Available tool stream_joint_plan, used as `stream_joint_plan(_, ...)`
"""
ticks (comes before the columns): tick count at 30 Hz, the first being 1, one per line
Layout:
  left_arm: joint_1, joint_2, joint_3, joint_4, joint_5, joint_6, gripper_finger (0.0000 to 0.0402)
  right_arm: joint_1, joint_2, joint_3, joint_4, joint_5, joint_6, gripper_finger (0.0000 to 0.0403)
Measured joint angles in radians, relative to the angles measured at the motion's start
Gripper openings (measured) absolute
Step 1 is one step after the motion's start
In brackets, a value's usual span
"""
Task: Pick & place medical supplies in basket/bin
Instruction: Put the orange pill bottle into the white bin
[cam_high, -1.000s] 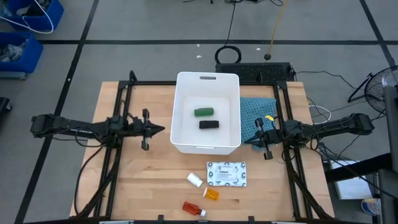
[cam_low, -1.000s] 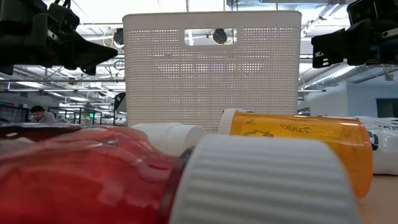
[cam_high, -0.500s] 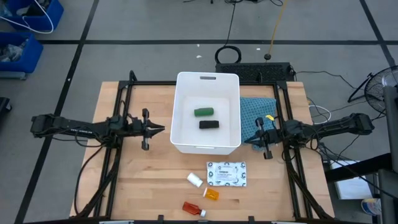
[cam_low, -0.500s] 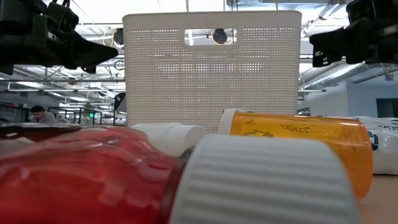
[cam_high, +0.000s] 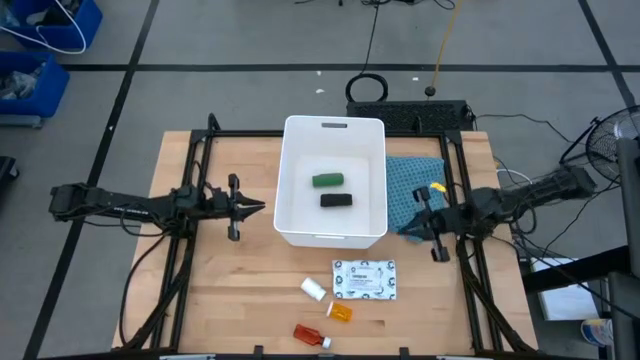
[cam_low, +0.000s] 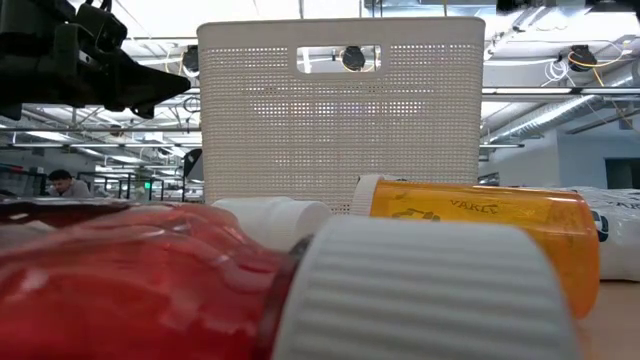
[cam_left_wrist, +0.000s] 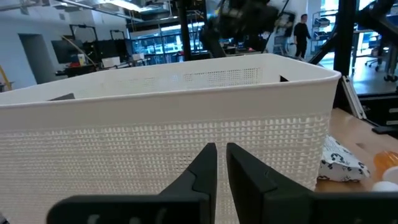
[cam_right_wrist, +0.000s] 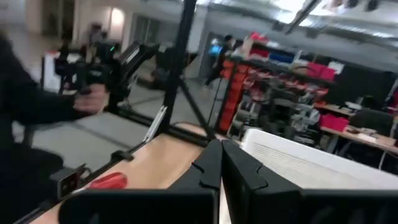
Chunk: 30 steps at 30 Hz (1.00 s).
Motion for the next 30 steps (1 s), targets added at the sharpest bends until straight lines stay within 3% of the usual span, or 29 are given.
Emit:
stream_joint_plan(8,0.000,0.000,0.000,-0.004,0.000,0.000,0.0042,0.345,0.390,0.347,-0.134,0.543,-0.102,0.0000)
stream_joint_plan(10,0.000,0.000,0.000,-0.003,0.000,-0.001,0.0042,0.394,0.480,0.418,-0.141,0.629,-0.102,0.0000)
stream_joint_plan(16,0.000,0.000,0.000,-0.002,0.001,-0.037,0.0042,0.462,0.680,0.523,-0.136,0.688,0.021,0.0000)
stream_joint_plan(21,0.000,0.000,0.000,-0.006,0.001,-0.063,0.0042,0.466,0.830,0.535,-0.024,0.702,0.145,0.0000)
stream_joint_plan(30,0.000,0.000,0.000,-0.009,0.005,-0.062,0.0042,0.456,1.068,0.535,0.129,0.875,0.328,0.0005)
